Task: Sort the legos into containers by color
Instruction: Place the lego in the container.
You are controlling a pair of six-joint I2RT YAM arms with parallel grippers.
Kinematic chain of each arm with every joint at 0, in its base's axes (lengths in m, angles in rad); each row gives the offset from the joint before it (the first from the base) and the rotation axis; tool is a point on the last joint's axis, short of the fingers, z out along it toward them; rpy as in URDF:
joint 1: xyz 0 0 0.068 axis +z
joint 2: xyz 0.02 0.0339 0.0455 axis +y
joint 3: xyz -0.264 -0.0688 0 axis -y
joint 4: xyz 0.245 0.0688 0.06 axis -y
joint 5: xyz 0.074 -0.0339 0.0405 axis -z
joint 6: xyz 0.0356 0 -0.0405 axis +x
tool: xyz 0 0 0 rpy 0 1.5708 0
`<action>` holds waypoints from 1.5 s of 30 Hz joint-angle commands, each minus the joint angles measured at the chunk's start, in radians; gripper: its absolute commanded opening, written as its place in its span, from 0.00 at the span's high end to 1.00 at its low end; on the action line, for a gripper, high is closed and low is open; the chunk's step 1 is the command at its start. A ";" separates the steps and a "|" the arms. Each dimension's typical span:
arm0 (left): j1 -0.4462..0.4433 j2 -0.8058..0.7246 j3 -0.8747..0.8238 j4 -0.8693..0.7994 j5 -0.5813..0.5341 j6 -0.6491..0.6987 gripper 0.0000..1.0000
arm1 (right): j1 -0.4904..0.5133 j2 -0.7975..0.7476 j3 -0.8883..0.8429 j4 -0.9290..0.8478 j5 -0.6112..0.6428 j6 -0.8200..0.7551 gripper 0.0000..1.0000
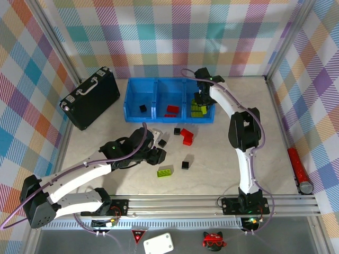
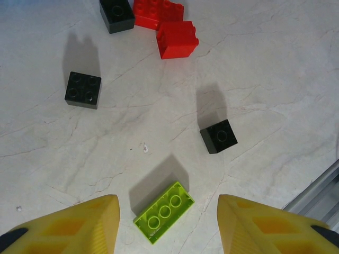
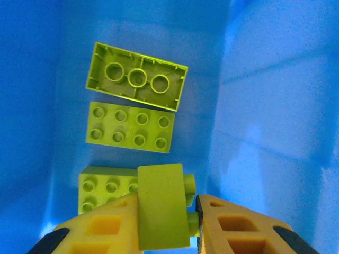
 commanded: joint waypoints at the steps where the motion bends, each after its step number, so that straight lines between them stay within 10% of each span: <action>1: -0.004 -0.022 -0.002 -0.032 -0.014 -0.011 0.48 | -0.016 0.040 0.035 -0.027 0.033 -0.028 0.71; 26: -0.010 0.020 0.001 -0.014 0.003 0.002 0.48 | -0.033 -0.182 0.044 -0.118 -0.012 0.024 0.47; 45: -0.080 0.166 0.034 -0.029 -0.010 0.056 0.40 | -0.020 -0.774 -0.586 0.017 -0.355 0.224 0.45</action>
